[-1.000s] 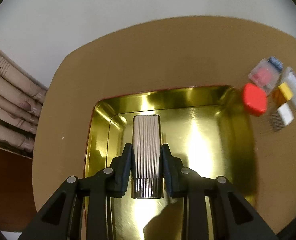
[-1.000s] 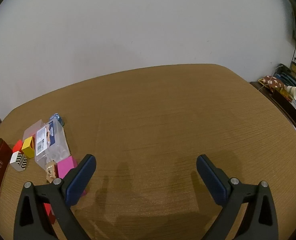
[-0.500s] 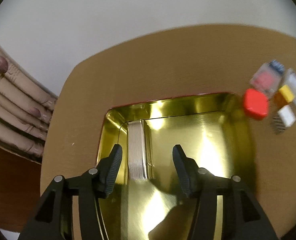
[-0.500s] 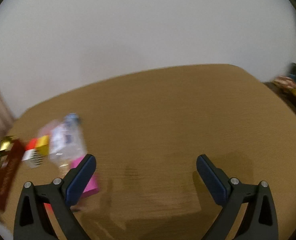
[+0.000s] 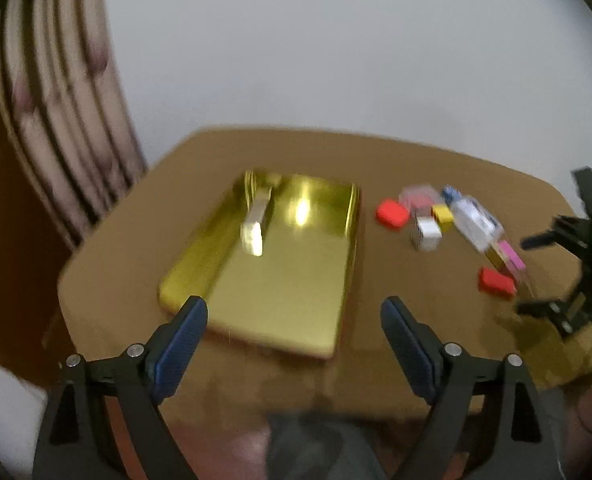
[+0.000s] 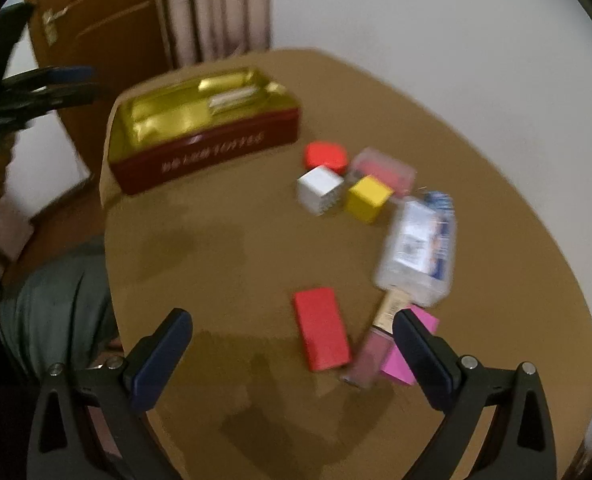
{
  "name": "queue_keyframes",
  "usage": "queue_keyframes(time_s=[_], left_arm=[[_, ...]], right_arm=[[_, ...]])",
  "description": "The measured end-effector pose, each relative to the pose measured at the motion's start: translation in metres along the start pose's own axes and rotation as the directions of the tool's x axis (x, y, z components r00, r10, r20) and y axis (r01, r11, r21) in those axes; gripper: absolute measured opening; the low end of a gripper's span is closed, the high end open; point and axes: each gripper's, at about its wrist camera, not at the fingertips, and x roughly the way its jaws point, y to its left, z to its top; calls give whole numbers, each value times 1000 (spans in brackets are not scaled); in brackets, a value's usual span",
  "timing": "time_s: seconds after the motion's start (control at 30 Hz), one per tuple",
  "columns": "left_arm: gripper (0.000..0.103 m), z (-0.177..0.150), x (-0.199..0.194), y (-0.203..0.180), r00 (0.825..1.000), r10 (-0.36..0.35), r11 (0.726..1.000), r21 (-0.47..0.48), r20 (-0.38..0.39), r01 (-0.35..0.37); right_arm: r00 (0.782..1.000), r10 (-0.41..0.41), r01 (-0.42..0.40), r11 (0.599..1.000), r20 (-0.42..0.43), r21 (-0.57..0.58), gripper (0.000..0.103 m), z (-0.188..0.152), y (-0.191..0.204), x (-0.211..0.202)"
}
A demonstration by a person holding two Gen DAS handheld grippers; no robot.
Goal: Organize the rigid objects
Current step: 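Grasp the red rectangular block with the right tool, then carry the red block into the gold tin and open the right tool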
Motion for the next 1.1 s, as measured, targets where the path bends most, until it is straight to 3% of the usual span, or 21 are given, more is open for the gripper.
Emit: queue_keyframes(time_s=[0.1, 0.17, 0.33, 0.43, 0.5, 0.7, 0.9, 1.0, 1.1], left_arm=[[86, -27, -3, 3, 998, -20, 998, -54, -61, 17], [86, -41, 0, 5, 995, -33, 997, -71, -96, 26], [86, -62, 6, -6, 991, -23, 1000, -12, -134, 21], [86, -64, 4, -17, 993, -23, 999, 36, -120, 28], [86, -63, 3, -23, 993, -36, 997, 64, -117, 43], [86, -65, 1, -32, 990, -61, 994, 81, -126, 72], [86, -57, -15, -15, 998, -34, 999, 8, -50, 35], [86, -55, -22, -5, 999, -21, 1000, -17, -26, 21], [86, -57, -25, 1, 999, -16, 1000, -13, -30, 16]], right_arm=[[997, 59, -59, 998, -44, 1, 96, 6, -1, 15], [997, 33, -34, 999, -66, -5, 93, 8, -2, 25], [992, 59, -56, 998, -108, 32, 87, 8, -12, 39], [984, 97, -88, 994, -147, 67, 69, 6, -22, 49], [978, 101, -89, 993, -181, 77, 46, 5, -24, 56], [972, 83, -62, 993, -221, 100, 31, 2, -26, 63], [990, 82, -59, 979, -111, 197, 30, 24, -15, 30], [988, 151, -139, 938, -13, 317, 30, 62, -9, 12], [972, 221, -233, 879, 77, 416, 30, 109, -2, 7]])
